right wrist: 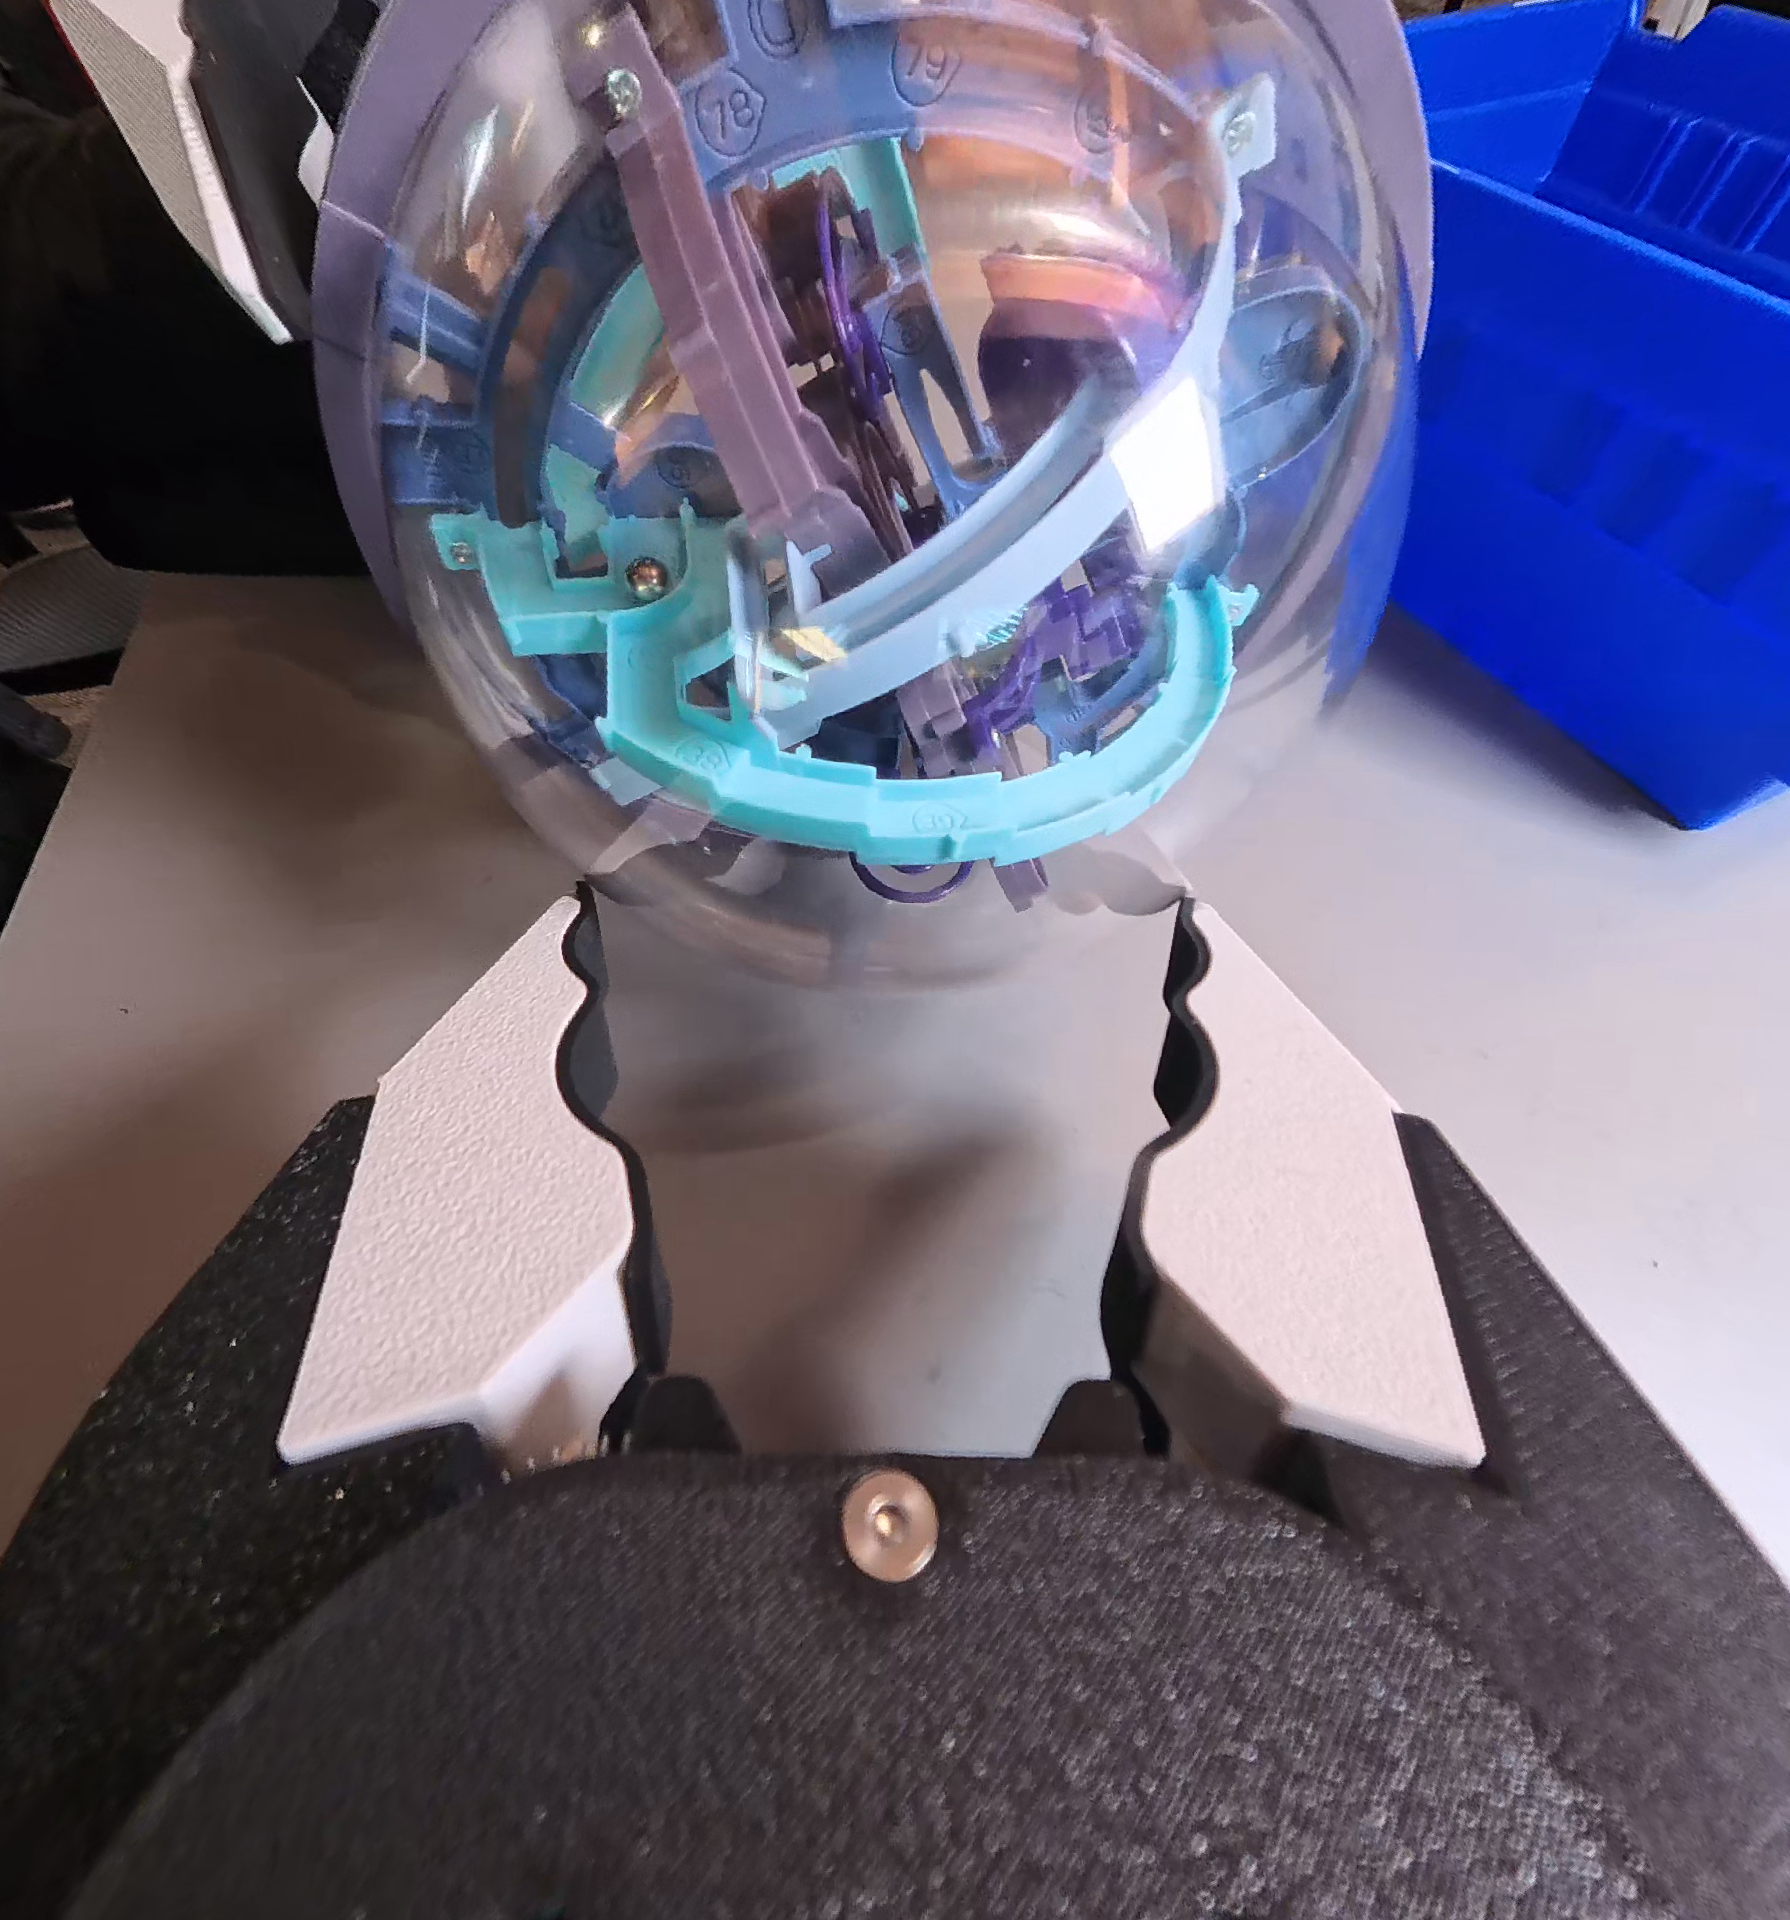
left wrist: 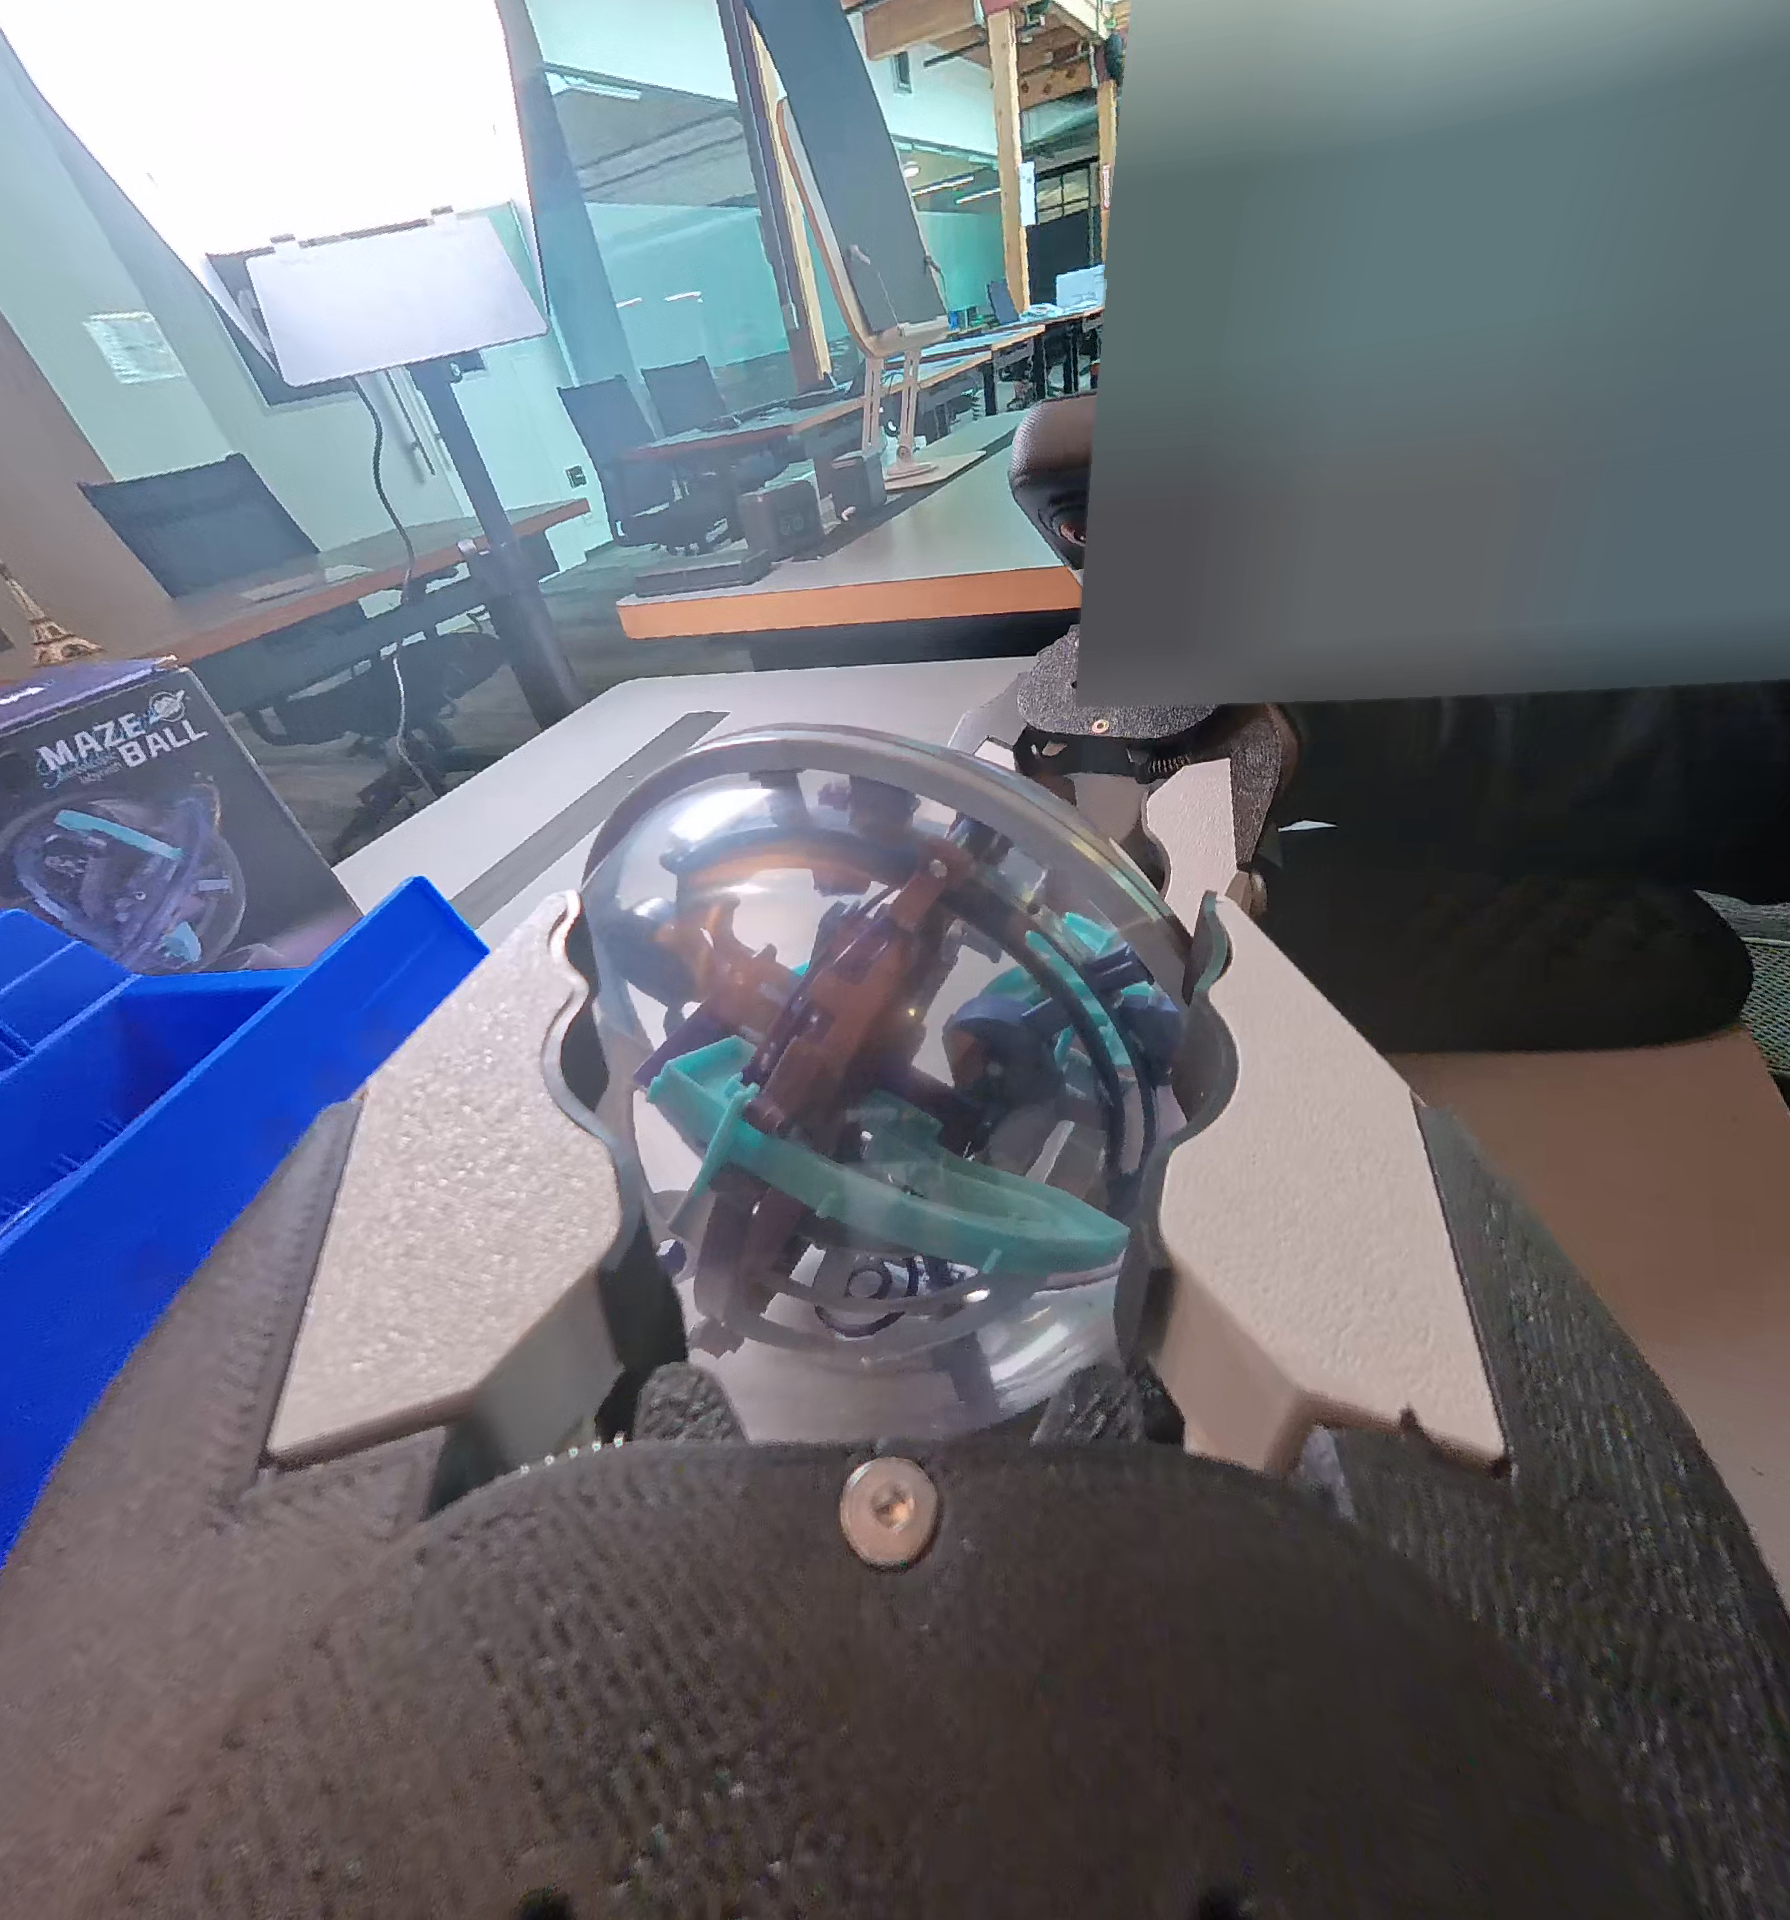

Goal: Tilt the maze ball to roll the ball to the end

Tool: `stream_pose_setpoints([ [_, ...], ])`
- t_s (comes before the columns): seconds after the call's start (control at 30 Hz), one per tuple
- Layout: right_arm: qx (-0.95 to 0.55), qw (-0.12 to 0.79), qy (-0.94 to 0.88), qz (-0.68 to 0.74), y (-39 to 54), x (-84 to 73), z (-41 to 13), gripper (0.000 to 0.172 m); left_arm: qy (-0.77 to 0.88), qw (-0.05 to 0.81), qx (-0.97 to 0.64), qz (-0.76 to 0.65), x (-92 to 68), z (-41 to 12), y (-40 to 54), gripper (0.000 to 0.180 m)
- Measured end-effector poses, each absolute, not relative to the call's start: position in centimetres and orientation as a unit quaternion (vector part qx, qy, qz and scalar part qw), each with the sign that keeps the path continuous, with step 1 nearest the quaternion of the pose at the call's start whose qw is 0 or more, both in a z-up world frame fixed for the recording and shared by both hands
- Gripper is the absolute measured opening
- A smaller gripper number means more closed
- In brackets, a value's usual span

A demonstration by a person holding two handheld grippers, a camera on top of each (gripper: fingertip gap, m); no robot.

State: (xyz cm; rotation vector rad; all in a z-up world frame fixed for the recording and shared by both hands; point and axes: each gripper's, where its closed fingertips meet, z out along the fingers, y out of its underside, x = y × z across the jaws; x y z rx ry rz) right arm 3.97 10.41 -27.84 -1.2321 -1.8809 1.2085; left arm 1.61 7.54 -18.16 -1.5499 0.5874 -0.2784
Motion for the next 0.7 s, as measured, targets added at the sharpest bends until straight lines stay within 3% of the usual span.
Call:
stream_pose_setpoints([
  [0.17,-0.458,0.299,-0.697,0.463,10.5,4.0,-27.3,0.113,0.264,0.657,-0.695,-0.126,1.6,-18.5,7.3,0.116],
  [0.37,-0.438,0.319,-0.682,0.491,10.1,3.9,-25.7,0.121,0.268,0.614,-0.73,-0.136,1.3,-20.2,7.1,0.145],
  [0.7,-0.433,0.381,-0.653,0.491,9.7,2.7,-24.1,0.12,0.23,0.579,-0.762,-0.174,-0.9,-22.3,7.2,0.145],
])
